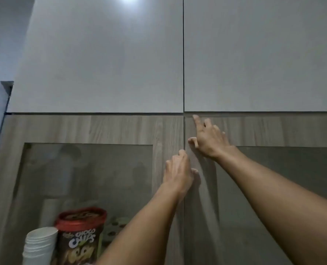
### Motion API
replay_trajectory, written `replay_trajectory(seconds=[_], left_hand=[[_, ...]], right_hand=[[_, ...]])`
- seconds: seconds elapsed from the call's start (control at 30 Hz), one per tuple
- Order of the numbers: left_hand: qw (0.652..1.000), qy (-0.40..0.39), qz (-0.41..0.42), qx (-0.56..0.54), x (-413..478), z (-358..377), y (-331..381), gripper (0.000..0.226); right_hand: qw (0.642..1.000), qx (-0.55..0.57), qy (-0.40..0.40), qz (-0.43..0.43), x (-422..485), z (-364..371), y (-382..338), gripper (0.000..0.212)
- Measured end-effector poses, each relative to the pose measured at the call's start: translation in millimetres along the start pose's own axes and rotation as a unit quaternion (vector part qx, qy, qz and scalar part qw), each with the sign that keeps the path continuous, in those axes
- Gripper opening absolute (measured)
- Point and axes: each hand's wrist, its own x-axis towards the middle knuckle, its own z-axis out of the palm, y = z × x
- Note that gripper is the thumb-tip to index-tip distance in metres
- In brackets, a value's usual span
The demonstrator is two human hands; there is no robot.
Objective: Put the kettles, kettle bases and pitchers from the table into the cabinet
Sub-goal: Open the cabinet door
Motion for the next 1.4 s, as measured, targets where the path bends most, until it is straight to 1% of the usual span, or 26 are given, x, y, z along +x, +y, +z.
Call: replay_trajectory(seconds=[0.07, 0.17, 0.27, 0.33, 0.4, 0.47, 0.5, 0.53, 0.63, 0.7, 0.77, 0.87, 0.93, 1.0, 1.1, 1.23, 1.3, 1.4], left_hand=[[1.000, 0.012, 0.003, -0.009, 10, 0, -4, 0.045], [1.000, 0.015, -0.004, -0.021, 14, -5, -5, 0.051], [0.999, 0.022, -0.008, -0.028, 7, -4, -1, 0.055], [0.998, 0.033, -0.031, -0.037, 0, -2, 4, 0.058], [0.997, 0.035, -0.061, -0.043, -8, -4, 9, 0.070], [0.994, 0.027, -0.094, -0.053, -14, -11, 15, 0.082], [0.992, 0.014, -0.108, -0.069, -19, -16, 18, 0.085], [0.988, -0.005, -0.121, -0.091, -24, -21, 23, 0.083], [0.982, -0.063, -0.123, -0.131, -53, -30, 36, 0.063], [0.976, -0.068, -0.127, -0.163, -78, -31, 45, 0.064], [0.967, -0.051, -0.135, -0.210, -101, -33, 58, 0.062], [0.964, -0.007, -0.111, -0.241, -136, -43, 84, 0.049], [0.971, 0.034, -0.072, -0.226, -158, -51, 103, 0.050], [0.975, 0.048, -0.035, -0.215, -181, -60, 123, 0.049], [0.976, 0.036, -0.001, -0.213, -223, -71, 154, 0.036], [0.970, 0.020, 0.053, -0.237, -280, -82, 206, 0.025], [0.960, 0.000, 0.077, -0.268, -306, -87, 236, 0.022], [0.945, -0.025, 0.111, -0.308, -339, -89, 282, 0.024]], right_hand=[[0.999, 0.026, 0.017, 0.009, 16, 2, -4, 0.067], [0.999, 0.034, 0.028, 0.011, 25, -2, -5, 0.055], [0.999, 0.033, 0.009, 0.019, 22, -13, -7, 0.048], [0.998, 0.047, -0.007, 0.032, 22, -24, -10, 0.047], [0.997, 0.061, -0.015, 0.042, 17, -33, -12, 0.046], [0.996, 0.081, -0.005, 0.042, 9, -41, -14, 0.043], [0.995, 0.097, 0.002, 0.040, 4, -45, -15, 0.042], [0.993, 0.112, 0.006, 0.040, -2, -51, -16, 0.043], [0.988, 0.145, 0.024, 0.036, -22, -73, -16, 0.051], [0.987, 0.155, 0.035, 0.032, -37, -93, -16, 0.062], [0.988, 0.148, 0.038, 0.033, -54, -117, -18, 0.073], [0.989, 0.138, 0.040, 0.040, -81, -158, -20, 0.080], [0.989, 0.131, 0.050, 0.049, -100, -185, -21, 0.080], [0.989, 0.122, 0.062, 0.063, -120, -210, -20, 0.074], [0.985, 0.124, 0.077, 0.087, -152, -254, -16, 0.060], [0.980, 0.104, 0.094, 0.140, -197, -315, 1, 0.053], [0.978, 0.089, 0.095, 0.163, -218, -345, 14, 0.051], [0.970, 0.069, 0.102, 0.208, -251, -389, 39, 0.053]])
